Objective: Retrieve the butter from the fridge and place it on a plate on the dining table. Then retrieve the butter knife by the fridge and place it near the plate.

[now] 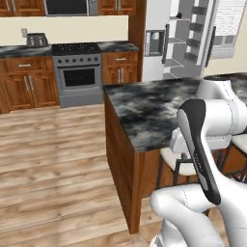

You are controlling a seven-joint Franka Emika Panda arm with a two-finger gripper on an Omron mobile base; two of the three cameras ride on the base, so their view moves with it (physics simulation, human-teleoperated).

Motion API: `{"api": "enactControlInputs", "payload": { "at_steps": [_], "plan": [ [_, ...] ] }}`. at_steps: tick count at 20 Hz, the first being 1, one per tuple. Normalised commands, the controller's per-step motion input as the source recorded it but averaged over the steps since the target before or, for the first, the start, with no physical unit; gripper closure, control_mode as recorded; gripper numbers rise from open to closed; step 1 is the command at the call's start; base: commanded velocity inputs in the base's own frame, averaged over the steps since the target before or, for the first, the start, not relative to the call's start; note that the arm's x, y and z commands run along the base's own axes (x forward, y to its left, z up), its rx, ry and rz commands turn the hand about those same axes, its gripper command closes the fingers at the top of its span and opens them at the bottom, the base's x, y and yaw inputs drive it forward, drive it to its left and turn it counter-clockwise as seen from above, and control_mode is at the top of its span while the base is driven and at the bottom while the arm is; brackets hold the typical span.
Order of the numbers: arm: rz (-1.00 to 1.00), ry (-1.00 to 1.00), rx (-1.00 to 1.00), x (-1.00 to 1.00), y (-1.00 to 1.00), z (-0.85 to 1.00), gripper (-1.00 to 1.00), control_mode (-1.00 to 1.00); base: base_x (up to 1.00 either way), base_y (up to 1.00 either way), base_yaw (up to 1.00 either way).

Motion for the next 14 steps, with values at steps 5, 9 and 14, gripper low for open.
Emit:
{"api": "enactControlInputs", "payload": {
  "at_steps": [5, 9, 14],
  "plan": [
    [0.0, 0.0, 0.0, 0.0, 0.0, 0.0, -1.0, 1.0, 0.0, 1.0, 0.0],
    [0.0, 0.0, 0.0, 0.0, 0.0, 0.0, -1.0, 1.0, 0.0, 1.0, 0.0],
    [0.0, 0.0, 0.0, 0.0, 0.0, 0.0, -1.0, 1.0, 0.13, 0.98, 0.0]
  ]
}}
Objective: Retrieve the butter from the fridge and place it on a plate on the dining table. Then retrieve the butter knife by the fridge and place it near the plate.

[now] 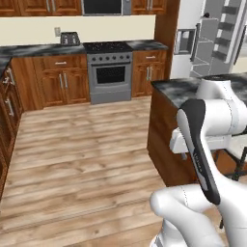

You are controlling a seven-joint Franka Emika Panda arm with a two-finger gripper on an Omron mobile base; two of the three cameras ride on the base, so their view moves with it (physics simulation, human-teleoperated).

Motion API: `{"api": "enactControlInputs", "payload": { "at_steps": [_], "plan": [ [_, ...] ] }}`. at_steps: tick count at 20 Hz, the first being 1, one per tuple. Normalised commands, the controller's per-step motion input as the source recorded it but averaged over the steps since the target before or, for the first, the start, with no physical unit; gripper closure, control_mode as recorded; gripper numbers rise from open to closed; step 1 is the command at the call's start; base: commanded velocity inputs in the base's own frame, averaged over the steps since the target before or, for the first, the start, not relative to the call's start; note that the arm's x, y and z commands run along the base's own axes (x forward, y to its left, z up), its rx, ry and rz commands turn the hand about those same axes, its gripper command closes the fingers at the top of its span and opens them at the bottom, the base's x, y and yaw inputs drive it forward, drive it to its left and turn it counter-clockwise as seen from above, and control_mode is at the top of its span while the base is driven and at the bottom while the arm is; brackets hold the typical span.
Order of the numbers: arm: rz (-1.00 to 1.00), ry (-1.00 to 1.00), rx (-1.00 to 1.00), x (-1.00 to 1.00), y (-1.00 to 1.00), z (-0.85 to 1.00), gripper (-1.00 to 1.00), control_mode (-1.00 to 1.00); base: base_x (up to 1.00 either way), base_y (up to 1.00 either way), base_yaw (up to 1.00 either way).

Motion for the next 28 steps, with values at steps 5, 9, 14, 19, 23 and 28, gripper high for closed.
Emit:
{"api": "enactControlInputs", "payload": {
  "at_steps": [5, 9, 14, 19, 23, 28],
  "plan": [
    [0.0, 0.0, 0.0, 0.0, 0.0, 0.0, -1.0, 1.0, 0.76, 0.56, 0.0],
    [0.0, 0.0, 0.0, 0.0, 0.0, 0.0, -1.0, 1.0, 1.0, 0.13, -0.02],
    [0.0, 0.0, 0.0, 0.0, 0.0, 0.0, -1.0, 1.0, 1.0, 0.0, -0.01],
    [0.0, 0.0, 0.0, 0.0, 0.0, 0.0, -1.0, 1.0, 1.0, 0.16, -0.06],
    [0.0, 0.0, 0.0, 0.0, 0.0, 0.0, -1.0, 1.0, 1.0, 0.16, -0.06],
    [0.0, 0.0, 0.0, 0.0, 0.0, 0.0, -1.0, 1.0, 1.0, 0.15, -0.06]
  ]
}}
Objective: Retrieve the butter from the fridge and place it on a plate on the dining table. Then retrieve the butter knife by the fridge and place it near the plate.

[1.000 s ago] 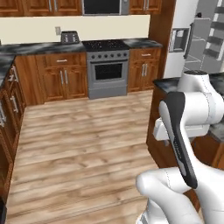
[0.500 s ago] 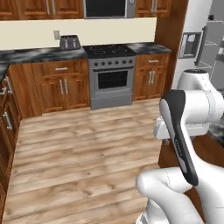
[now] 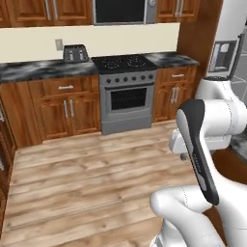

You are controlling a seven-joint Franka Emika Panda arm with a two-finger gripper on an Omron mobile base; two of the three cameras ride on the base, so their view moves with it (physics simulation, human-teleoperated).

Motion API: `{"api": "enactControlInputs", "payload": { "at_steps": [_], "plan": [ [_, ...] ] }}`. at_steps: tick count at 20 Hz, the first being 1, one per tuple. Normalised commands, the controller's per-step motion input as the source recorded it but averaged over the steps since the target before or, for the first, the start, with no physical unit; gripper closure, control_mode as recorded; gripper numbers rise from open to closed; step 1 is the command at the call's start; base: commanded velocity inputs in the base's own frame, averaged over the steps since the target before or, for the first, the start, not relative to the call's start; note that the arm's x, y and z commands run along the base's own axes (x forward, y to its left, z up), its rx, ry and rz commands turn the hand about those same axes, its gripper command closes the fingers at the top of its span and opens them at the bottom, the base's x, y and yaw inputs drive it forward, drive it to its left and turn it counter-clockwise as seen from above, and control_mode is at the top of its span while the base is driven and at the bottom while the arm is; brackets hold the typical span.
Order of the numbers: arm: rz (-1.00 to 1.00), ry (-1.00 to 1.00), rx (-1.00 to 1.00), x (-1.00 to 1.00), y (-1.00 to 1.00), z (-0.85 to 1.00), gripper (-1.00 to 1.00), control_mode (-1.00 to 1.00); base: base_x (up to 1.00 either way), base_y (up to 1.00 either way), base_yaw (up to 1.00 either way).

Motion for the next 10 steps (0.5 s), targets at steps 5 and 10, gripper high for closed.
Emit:
{"api": "enactControlInputs", "payload": {
  "at_steps": [5, 10],
  "plan": [
    [0.0, 0.0, 0.0, 0.0, 0.0, 0.0, -1.0, 1.0, 1.0, 0.19, -0.07],
    [0.0, 0.0, 0.0, 0.0, 0.0, 0.0, -1.0, 1.0, 1.0, 0.25, -0.08]
  ]
}}
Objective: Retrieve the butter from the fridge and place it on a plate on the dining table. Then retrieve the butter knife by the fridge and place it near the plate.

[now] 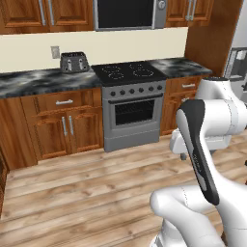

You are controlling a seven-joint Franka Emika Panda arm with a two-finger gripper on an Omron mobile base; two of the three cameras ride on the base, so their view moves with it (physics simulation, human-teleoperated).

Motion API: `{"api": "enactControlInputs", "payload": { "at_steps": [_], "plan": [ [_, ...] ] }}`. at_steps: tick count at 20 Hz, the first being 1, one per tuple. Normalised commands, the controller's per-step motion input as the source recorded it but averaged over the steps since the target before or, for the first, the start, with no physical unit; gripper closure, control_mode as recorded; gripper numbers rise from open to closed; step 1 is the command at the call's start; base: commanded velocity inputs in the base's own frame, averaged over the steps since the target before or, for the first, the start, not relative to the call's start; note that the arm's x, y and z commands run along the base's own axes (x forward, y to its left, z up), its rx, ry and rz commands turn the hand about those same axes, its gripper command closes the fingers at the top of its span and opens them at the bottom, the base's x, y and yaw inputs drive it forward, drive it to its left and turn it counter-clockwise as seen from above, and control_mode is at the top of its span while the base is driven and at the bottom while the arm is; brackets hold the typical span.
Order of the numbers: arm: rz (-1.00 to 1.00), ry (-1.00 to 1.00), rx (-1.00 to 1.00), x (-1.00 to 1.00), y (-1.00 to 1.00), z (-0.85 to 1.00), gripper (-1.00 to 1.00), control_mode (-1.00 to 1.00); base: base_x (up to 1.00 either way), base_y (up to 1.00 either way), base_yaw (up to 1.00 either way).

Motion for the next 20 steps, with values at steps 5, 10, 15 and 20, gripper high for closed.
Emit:
{"api": "enactControlInputs", "payload": {
  "at_steps": [5, 10, 15, 20],
  "plan": [
    [0.0, 0.0, 0.0, 0.0, 0.0, 0.0, -1.0, 1.0, 1.0, 0.3, -0.09],
    [0.0, 0.0, 0.0, 0.0, 0.0, 0.0, -1.0, 1.0, 1.0, 0.27, -0.09],
    [0.0, 0.0, 0.0, 0.0, 0.0, 0.0, -1.0, 1.0, 1.0, 0.16, -0.08],
    [0.0, 0.0, 0.0, 0.0, 0.0, 0.0, -1.0, 1.0, 1.0, 0.02, -0.04]
  ]
}}
